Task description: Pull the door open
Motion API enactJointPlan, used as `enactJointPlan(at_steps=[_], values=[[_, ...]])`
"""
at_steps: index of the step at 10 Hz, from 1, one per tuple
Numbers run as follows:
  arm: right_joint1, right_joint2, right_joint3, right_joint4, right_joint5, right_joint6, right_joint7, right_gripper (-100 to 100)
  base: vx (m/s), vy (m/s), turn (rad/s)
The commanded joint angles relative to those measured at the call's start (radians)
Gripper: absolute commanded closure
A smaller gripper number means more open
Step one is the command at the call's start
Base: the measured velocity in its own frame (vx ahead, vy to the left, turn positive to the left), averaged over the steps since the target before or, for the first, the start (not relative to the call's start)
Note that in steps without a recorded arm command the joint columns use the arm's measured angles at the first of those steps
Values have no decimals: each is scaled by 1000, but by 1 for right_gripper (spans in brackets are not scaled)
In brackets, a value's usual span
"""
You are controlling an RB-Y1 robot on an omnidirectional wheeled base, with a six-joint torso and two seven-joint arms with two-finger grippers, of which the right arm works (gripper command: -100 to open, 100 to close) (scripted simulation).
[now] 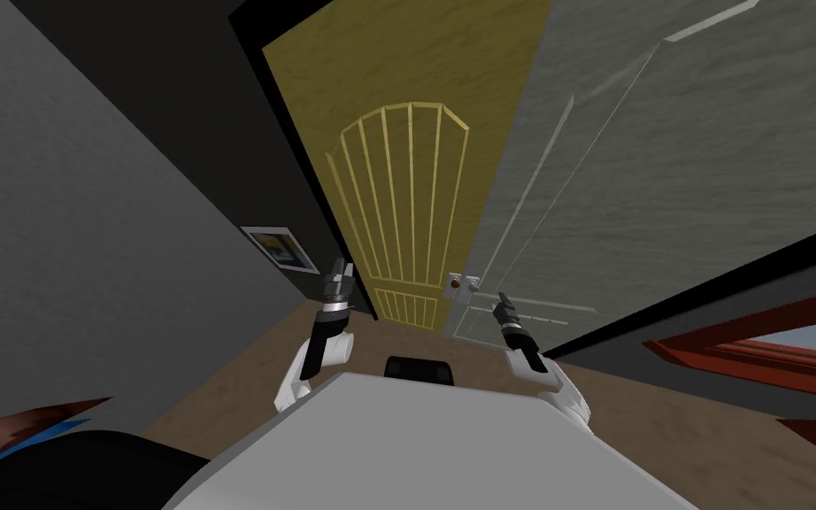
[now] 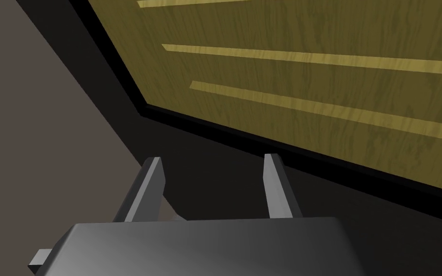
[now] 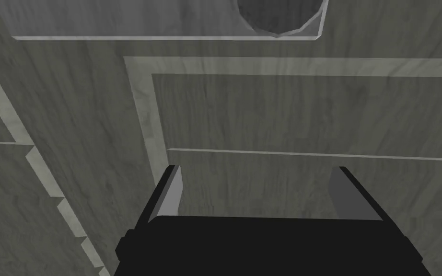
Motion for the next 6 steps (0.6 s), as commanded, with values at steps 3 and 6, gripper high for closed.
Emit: enactJointPlan(at_steps=[3, 6], values=[[-42, 10, 26, 16, 3, -14, 0, -100, 175, 120, 133], [-42, 10, 26, 16, 3, -14, 0, 100, -27, -16, 9]])
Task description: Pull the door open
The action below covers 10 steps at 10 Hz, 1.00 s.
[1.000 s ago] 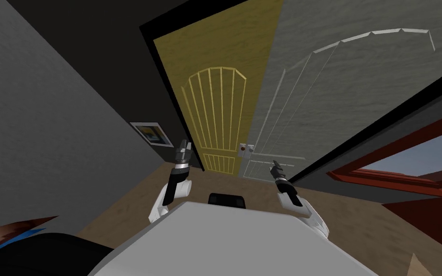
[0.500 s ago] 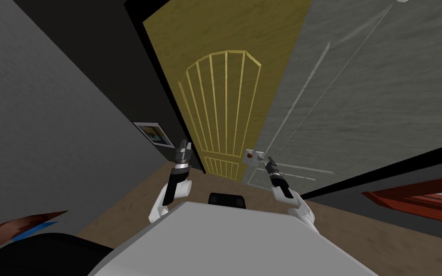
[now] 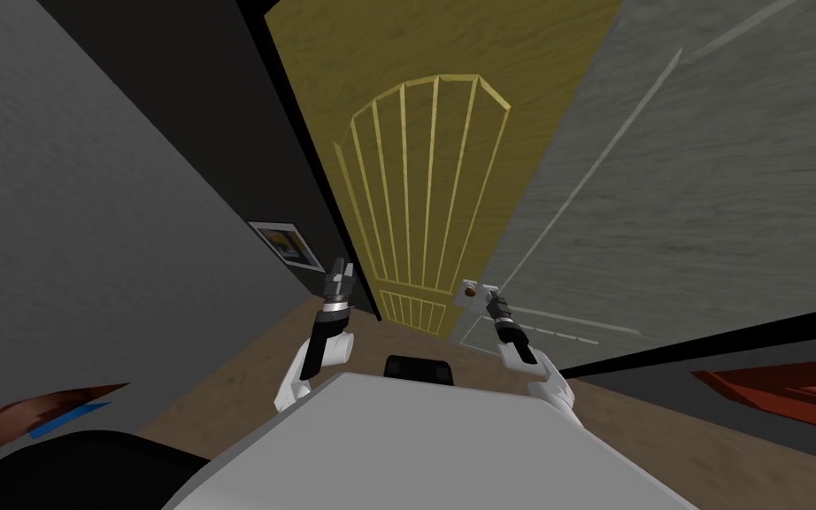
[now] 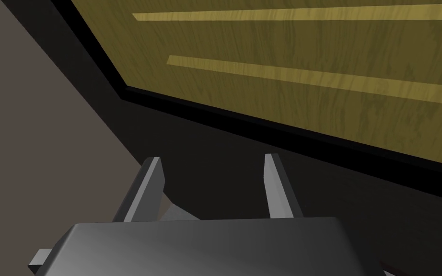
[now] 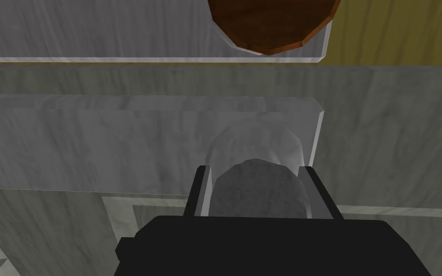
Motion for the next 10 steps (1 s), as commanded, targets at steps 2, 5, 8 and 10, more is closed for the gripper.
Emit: enactJointPlan(at_steps=[2, 5, 8, 10], values=[[2, -2, -3, 1, -1, 1, 0, 100, -12, -5, 6], [27, -16, -22, 10, -4, 5, -3, 100, -102, -34, -49], [42, -28, -14, -6, -2, 6, -17, -100, -190, -36, -77], [50, -29, 10, -28, 3, 2, -33, -100, -188, 45, 95]])
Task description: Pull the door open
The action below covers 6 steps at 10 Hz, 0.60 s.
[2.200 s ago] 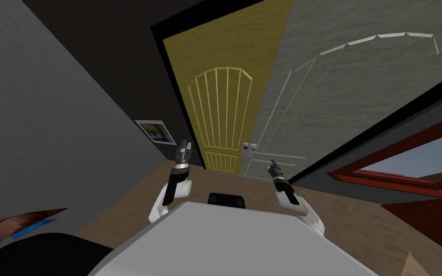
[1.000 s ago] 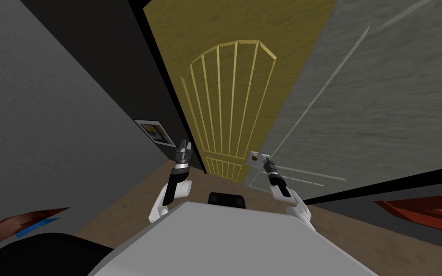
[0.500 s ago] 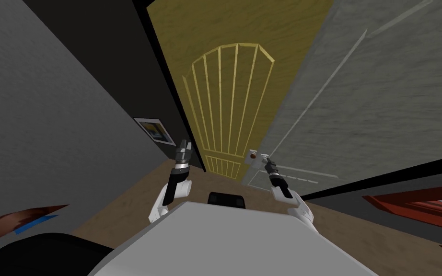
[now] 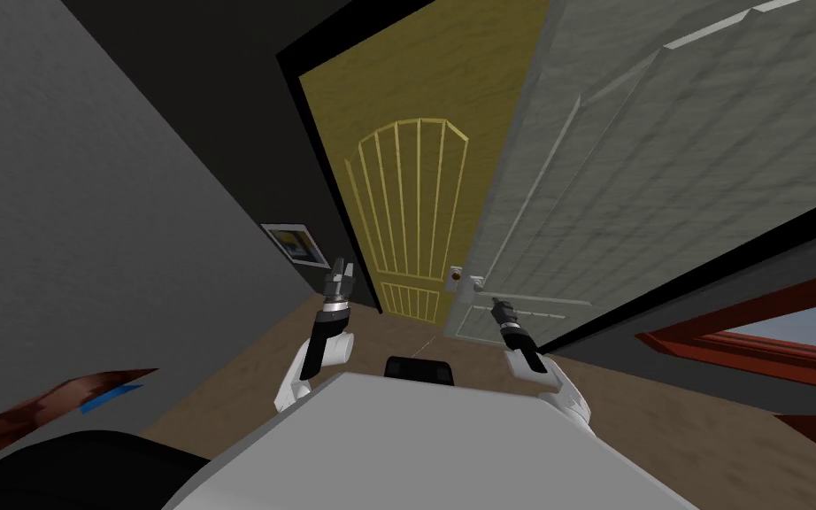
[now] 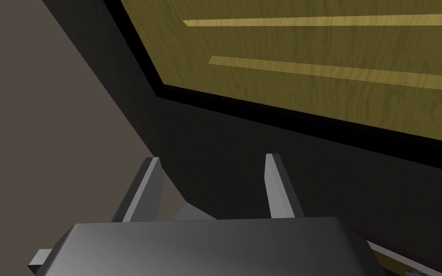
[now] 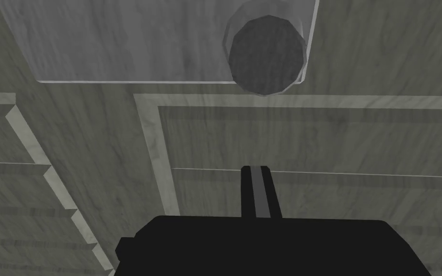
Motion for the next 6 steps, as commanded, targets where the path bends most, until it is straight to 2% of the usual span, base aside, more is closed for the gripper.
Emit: enactJointPlan(at_steps=[1, 4, 5, 6], values=[[1, -2, 21, -14, 5, -4, -14, -100, -188, 65, 74], [10, -4, 52, -43, 12, -9, -34, -100, -176, 48, 66], [8, -2, 46, -37, 11, -8, -29, -100, -80, 10, 6], [17, -8, 21, -16, 6, -4, -22, -100, -14, -115, -195]])
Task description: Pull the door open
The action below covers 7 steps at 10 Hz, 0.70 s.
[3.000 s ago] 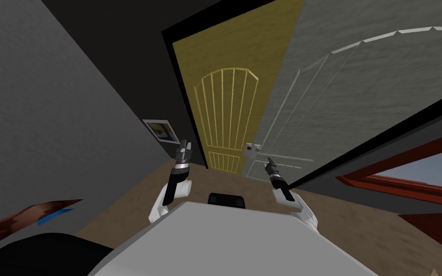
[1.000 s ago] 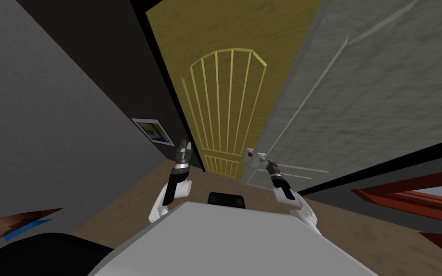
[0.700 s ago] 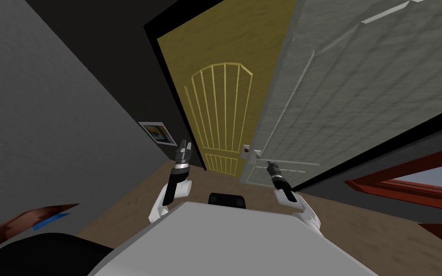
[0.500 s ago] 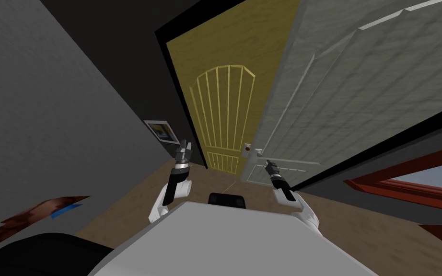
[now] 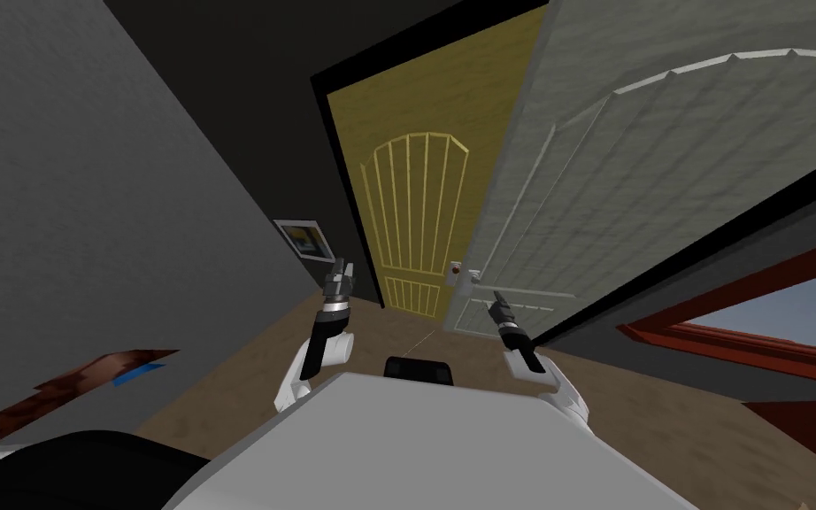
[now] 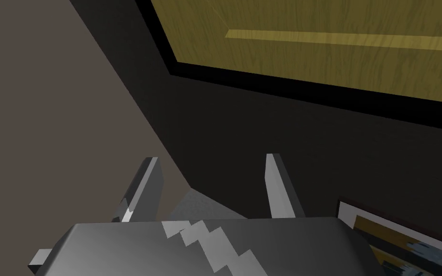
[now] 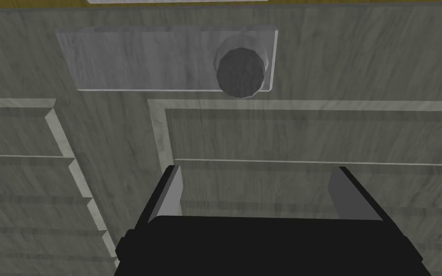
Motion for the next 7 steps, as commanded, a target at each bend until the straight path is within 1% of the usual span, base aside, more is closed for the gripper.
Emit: enactJointPlan(at_steps=[1, 3, 4, 5, 7], values=[[10, -1, -21, 4, -3, 13, 11, -100, 38, -163, -141], [1, 1, -29, 17, -6, 13, 18, -100, 142, -113, 5], [-7, 4, -27, 18, -6, 12, 21, -100, 189, -33, 71], [-14, 7, -23, 18, -5, 11, 22, -100, 201, 28, 62], [-36, 16, -7, 13, -3, 7, 24, -100, 223, 77, 138]])
